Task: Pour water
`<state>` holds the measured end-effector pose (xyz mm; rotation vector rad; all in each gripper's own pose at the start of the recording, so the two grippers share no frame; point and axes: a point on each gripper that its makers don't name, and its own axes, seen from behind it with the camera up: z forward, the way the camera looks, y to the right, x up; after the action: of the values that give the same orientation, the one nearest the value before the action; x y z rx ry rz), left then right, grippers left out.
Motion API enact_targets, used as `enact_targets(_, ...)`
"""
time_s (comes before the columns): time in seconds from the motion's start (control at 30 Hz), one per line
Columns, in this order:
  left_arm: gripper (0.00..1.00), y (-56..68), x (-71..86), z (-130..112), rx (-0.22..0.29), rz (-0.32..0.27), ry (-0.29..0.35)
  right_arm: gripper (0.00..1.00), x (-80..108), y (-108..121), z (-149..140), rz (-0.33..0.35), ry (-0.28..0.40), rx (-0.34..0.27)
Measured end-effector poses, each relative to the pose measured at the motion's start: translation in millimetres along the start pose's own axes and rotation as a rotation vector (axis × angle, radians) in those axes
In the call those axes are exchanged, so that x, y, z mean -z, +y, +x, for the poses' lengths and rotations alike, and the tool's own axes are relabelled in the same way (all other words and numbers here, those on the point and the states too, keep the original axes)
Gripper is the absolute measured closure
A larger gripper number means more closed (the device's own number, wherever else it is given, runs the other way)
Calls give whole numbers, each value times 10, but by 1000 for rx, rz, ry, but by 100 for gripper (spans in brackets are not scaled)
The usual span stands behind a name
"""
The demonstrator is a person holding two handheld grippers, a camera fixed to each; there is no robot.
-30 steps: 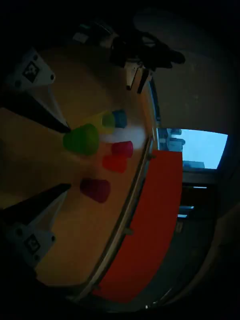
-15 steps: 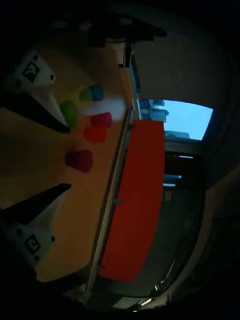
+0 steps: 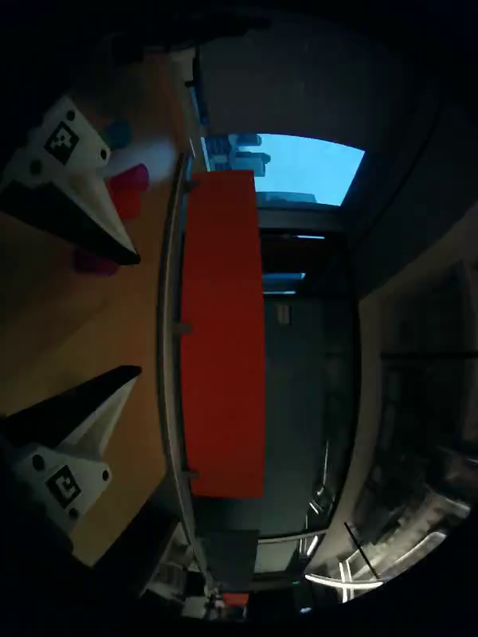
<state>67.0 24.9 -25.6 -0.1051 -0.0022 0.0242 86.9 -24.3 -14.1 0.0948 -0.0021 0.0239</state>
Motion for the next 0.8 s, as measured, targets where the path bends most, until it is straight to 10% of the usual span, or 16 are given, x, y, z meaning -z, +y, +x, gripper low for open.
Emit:
enact_targets(0.37, 1, 12, -10, 128, 21, 59, 69, 2, 139, 397, 108, -175, 97, 2)
enact_targets(0.8, 0, 19, -86, -9, -11, 81, 61, 2, 127, 515, -34, -222, 84, -10)
